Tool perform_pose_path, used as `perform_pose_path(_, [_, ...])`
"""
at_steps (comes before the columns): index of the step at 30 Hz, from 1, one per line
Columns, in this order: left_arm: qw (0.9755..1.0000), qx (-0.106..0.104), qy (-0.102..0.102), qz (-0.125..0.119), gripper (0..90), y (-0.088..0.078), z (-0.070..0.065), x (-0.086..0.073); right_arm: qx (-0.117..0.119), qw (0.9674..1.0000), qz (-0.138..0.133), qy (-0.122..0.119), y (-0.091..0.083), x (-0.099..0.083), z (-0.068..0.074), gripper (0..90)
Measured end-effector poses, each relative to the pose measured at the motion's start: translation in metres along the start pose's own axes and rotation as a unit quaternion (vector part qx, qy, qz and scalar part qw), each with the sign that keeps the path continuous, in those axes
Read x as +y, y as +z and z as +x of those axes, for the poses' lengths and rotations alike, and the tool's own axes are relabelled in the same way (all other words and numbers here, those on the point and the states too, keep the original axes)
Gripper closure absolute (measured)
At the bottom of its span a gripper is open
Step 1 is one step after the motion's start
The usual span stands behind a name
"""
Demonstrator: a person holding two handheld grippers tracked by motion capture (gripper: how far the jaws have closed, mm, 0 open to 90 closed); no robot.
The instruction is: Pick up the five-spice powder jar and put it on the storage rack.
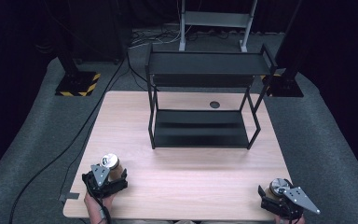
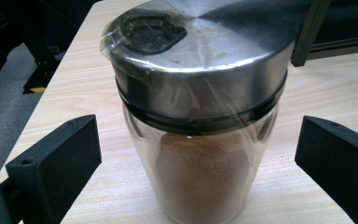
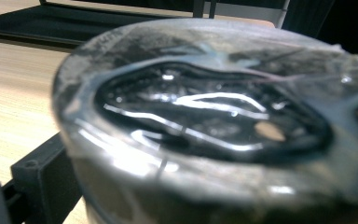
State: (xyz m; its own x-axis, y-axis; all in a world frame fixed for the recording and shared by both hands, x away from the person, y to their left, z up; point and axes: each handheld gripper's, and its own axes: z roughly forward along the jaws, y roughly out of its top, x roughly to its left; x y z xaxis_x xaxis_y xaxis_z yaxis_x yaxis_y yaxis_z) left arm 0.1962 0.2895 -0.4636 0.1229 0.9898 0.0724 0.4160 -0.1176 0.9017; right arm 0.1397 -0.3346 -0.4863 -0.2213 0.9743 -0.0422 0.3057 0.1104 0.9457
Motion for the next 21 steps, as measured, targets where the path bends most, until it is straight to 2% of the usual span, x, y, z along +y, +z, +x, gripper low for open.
perform_pose_path(21, [0.9999,0.000,-0.002,0.017,0.1,0.0095,0.0006,0.0055,-0.002,1.0000,0.000,-0.001,0.0001,-0.0001,0.0007,0.0])
